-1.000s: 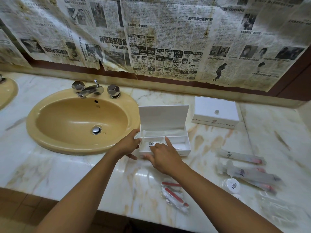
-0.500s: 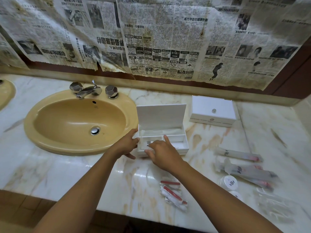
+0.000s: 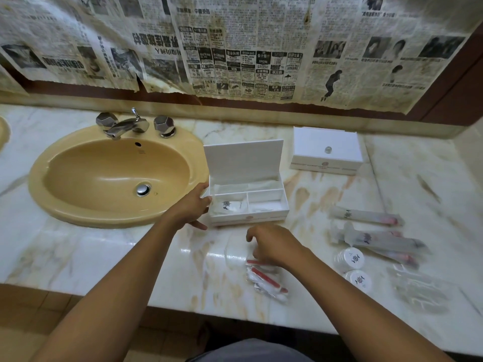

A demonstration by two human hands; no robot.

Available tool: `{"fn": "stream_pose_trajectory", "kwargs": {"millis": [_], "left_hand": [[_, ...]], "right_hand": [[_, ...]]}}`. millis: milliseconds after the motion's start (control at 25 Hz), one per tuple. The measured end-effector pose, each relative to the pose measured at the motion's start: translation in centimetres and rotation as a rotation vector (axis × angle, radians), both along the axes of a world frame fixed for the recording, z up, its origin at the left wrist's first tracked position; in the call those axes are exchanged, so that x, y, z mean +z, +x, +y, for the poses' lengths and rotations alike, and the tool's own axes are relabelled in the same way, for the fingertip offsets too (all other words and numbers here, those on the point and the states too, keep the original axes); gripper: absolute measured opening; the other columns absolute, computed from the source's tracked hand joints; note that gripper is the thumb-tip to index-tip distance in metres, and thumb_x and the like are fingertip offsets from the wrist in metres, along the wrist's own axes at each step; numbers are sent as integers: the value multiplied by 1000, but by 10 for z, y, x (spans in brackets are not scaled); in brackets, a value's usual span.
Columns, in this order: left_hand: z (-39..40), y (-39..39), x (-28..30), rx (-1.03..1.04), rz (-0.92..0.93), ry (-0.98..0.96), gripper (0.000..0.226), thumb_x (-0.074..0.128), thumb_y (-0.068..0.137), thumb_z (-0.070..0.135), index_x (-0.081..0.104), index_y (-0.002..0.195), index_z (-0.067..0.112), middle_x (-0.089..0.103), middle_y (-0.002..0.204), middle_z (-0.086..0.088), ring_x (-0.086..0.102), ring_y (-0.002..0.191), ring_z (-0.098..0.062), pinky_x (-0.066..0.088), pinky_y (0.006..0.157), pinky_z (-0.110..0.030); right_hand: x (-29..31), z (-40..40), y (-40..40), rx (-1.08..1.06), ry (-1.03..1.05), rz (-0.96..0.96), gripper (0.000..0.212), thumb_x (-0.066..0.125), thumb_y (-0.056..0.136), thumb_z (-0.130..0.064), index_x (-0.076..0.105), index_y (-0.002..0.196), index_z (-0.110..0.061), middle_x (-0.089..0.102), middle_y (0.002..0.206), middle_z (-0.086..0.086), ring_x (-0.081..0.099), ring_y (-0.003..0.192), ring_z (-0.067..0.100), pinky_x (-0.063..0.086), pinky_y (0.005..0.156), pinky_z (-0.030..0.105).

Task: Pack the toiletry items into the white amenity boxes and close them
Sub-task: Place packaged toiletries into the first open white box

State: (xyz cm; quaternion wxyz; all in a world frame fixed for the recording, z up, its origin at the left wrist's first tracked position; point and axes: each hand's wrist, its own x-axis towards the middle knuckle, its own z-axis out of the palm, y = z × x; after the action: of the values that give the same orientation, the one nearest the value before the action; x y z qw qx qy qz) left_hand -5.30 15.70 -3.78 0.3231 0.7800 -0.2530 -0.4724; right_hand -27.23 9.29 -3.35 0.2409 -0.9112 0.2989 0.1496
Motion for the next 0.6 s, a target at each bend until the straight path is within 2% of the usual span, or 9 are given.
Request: {"fn": "stream_pose_trajectory", "kwargs": {"millis": [120,320,480,600], "left_hand": [[0,0,0,0,1,0,49,42,104,24,28,149,35,37,136,6,52,119,-24,61,72,-50],[0,0,1,-8,-2,-1,49,41,104,24,27,150,36,38,136,3,51,116,-23,62,72,-50],[1,1,0,-11,1,3,49,41,104,25,27,150,36,40,136,2,51,118,-23,62,72,-50],[2,0,0,-16,-5,0,50,41,104,24,26,150,36,38,132,4,50,117,-22,61,74,-50]], "right_hand": [[-13,5,-4,55,-26,92,34,66,83,-22,59,116,-22,60,115,1,58,101,23,41,74,29],[-23,8,0,43,-59,96,18,60,83,-8,62,100,-12,62,102,7,55,81,24,39,67,28],[-21,5,3,9,-42,38,14,64,87,-16,65,100,-12,64,104,6,61,93,24,42,70,27],[-11,-3,6,-34,-49,-59,19,68,87,-26,67,104,-18,65,108,1,62,97,20,38,69,24]]}}
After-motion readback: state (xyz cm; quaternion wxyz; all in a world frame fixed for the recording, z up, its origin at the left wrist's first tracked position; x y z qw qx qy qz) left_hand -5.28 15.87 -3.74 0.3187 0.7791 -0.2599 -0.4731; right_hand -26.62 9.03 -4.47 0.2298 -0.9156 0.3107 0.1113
